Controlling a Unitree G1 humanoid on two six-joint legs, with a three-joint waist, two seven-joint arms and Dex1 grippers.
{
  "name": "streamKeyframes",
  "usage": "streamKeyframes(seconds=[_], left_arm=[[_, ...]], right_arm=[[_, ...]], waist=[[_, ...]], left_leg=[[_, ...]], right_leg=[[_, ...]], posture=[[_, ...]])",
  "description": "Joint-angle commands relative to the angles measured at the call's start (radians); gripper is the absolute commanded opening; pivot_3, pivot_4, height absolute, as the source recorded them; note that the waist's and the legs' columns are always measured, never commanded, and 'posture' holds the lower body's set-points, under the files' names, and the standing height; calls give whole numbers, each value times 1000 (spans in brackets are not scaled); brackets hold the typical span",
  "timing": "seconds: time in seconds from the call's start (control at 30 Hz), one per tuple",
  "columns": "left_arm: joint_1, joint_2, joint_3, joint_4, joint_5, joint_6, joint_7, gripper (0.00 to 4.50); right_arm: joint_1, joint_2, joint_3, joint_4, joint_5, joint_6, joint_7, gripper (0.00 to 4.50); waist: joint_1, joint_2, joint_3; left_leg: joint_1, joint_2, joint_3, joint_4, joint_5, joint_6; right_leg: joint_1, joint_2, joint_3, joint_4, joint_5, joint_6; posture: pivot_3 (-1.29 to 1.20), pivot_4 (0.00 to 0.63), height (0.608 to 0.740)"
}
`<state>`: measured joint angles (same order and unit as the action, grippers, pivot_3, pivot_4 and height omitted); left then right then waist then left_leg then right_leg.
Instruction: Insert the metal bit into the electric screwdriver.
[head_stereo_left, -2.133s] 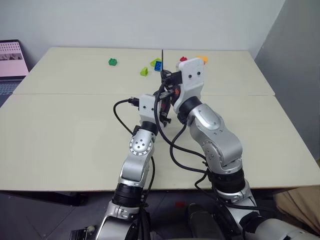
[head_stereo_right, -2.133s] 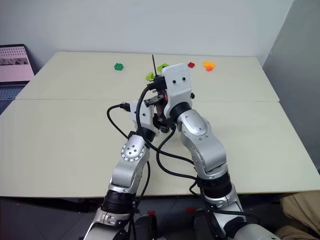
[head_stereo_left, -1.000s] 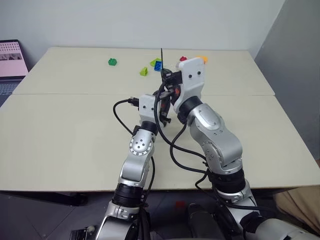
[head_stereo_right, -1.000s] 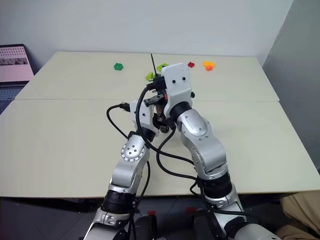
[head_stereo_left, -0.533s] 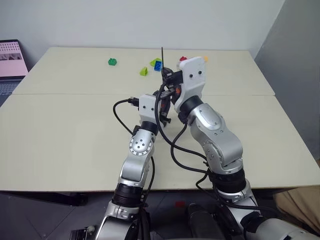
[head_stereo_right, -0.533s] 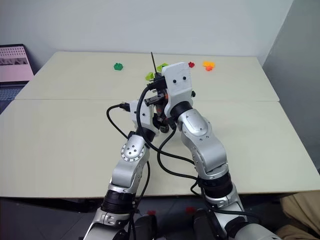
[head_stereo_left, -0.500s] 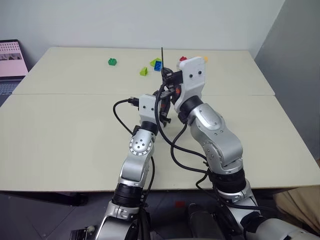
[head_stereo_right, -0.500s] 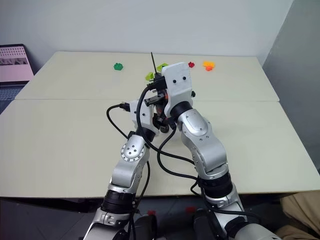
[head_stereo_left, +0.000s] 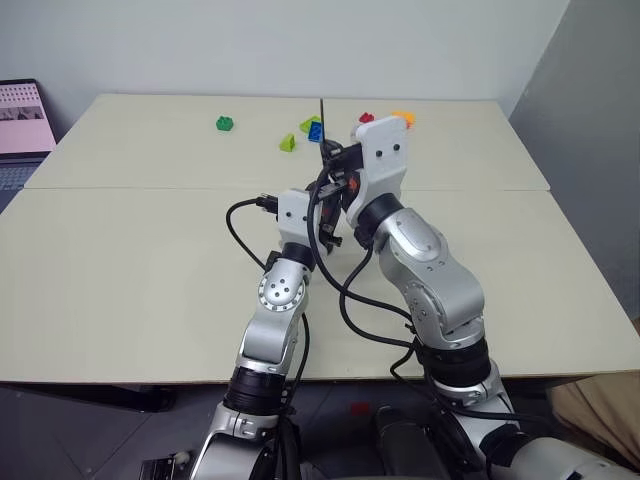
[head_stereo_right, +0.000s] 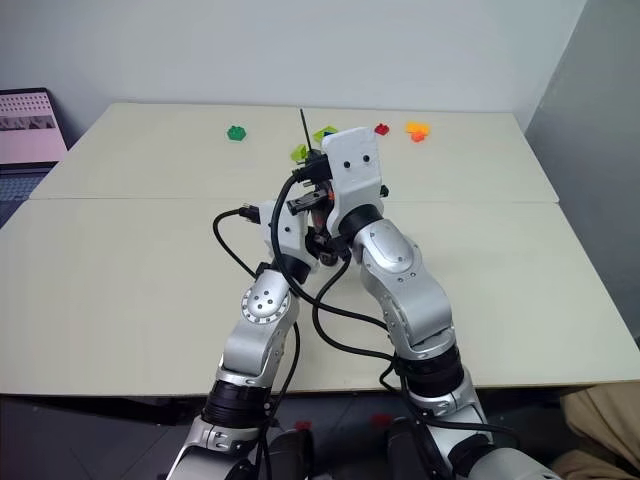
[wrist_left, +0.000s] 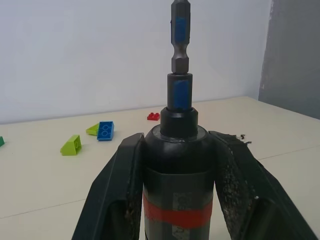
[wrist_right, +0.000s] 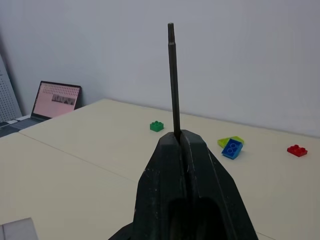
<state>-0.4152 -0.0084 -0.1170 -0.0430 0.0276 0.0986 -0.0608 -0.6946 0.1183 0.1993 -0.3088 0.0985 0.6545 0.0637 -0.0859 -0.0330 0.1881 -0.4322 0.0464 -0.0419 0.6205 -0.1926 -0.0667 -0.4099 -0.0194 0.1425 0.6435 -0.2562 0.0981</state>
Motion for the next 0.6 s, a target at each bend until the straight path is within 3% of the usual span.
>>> streamKeyframes(seconds=[0.03,0.6], left_arm=[[21,5,1,8,13,14,3,1626],[23,5,0,7,12,10,6,1626]], right_arm=[[-8,9,-5,-37,3,-8,0,0],[-15,23,-48,-48,48,74,2,0]], waist=[[0,0,0],[0,0,0]], left_leg=[[0,0,0,0,0,0],[0,0,0,0,0,0]], right_leg=[[0,0,0,0,0,0],[0,0,0,0,0,0]], posture=[[0,150,740],[0,150,740]])
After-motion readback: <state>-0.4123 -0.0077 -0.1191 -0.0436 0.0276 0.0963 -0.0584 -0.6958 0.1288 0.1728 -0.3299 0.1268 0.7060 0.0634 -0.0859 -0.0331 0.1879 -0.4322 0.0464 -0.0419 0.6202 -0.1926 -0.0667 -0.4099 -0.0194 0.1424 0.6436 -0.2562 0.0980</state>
